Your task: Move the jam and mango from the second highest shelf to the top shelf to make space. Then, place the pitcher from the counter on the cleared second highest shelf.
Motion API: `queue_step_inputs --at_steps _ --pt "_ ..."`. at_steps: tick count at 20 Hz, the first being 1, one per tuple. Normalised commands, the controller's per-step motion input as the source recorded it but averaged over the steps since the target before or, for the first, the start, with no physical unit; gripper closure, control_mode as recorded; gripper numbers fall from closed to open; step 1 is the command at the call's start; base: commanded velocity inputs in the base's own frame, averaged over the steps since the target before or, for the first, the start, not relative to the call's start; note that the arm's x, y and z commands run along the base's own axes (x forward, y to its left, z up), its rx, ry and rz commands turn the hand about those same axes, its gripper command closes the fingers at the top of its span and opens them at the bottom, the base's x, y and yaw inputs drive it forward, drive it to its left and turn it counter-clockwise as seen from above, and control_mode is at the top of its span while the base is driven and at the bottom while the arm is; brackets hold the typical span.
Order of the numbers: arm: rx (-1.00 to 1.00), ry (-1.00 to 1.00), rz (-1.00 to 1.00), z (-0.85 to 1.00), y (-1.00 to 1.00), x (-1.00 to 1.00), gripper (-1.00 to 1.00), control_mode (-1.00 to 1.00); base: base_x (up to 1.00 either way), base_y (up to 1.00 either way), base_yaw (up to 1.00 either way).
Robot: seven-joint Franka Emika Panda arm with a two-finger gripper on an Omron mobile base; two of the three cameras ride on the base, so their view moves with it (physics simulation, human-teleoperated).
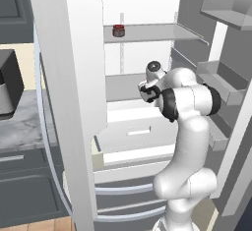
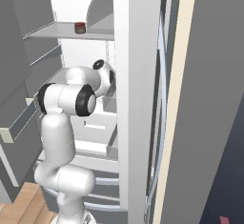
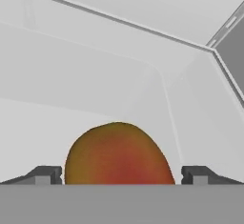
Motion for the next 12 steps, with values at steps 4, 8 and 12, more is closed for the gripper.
queue_step_inputs --at_steps 4,8,12 --pt "0.0 0.02 0.0 -0.25 -0.17 0.21 -1.0 -1.0 0.0 0.0 0.0" --pt "0.0 0.05 0.0 -0.33 -0.16 0.13 1.0 -1.0 0.0 0.0 0.0" --pt "0.0 0.18 0.0 -0.61 -0.05 0.0 1.0 -1.0 0.0 0.0 0.0"
